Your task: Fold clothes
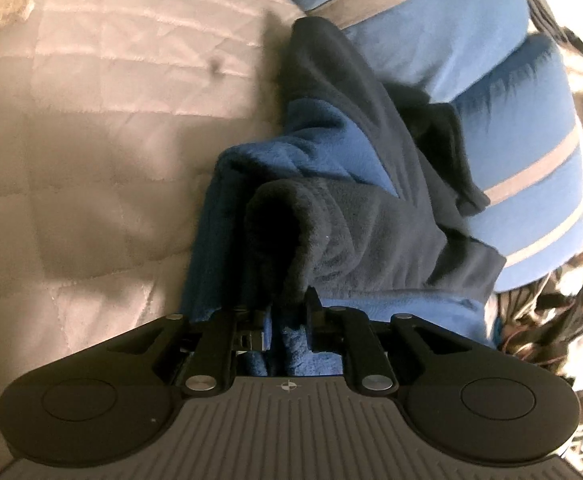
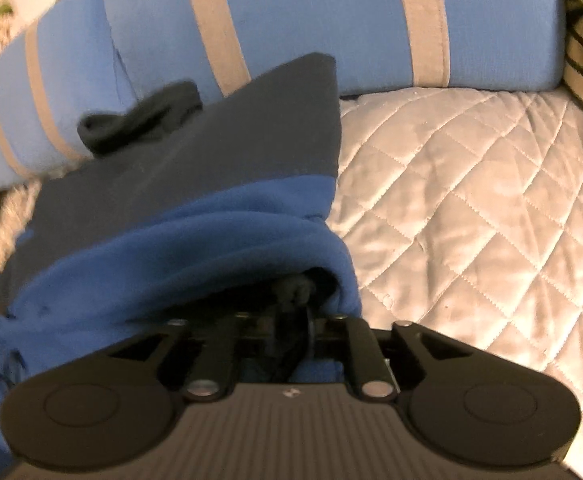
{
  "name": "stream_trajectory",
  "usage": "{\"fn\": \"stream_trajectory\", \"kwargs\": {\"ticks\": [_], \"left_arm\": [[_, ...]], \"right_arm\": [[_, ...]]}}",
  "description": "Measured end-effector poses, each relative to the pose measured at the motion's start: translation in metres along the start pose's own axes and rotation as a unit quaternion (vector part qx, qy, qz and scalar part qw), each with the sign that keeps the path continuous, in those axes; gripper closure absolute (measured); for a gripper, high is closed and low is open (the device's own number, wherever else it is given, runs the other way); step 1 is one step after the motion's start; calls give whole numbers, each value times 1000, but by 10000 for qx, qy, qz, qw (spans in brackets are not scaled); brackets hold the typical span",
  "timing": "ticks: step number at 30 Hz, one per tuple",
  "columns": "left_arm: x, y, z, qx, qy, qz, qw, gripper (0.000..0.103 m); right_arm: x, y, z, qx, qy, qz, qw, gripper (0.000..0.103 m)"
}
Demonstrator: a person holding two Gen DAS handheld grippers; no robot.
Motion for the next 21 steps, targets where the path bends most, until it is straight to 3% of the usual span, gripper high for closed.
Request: {"fn": "stream_trajectory", "kwargs": {"ticks": [3, 5, 6, 8, 10, 16, 21], "left_arm": [[1, -2, -3, 59, -193, -147, 9997, 79], [2, -9, 2, 17, -72, -180, 9998, 69], [3, -13, 5, -4, -11, -196, 9998, 65], [4, -23, 12, -39, 167, -151, 9997, 45], [2, -31, 21, -84, 358, 11, 9993, 33], [-4, -58, 50, -217, 928, 497, 9942, 30], [-6, -55, 87, -275, 1399, 649, 9877, 29]], "right_arm": [[0, -6, -8, -88, -283, -36, 9996, 41], [-2, -18, -15, -41, -547, 35, 9985, 15], [-3, -25, -17, 39, -701, 84, 9975, 12], [-6, -38, -19, 248, -1010, 144, 9945, 7], [-8, -51, -19, 436, -1282, 205, 9906, 0], [-18, -76, -2, 647, -1359, 349, 9880, 0], [-27, -77, 8, 639, -1147, 395, 9905, 0]]}}
Point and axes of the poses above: each gripper's, at about its wrist camera, not at the fingertips, and y roughly the way its jaws point, z to its right, x to its underside, the point moved 5 cm from there along y, roughly the way its jaws point, and after that the axes turned 12 degrees about -y, right-handed, at the moved point
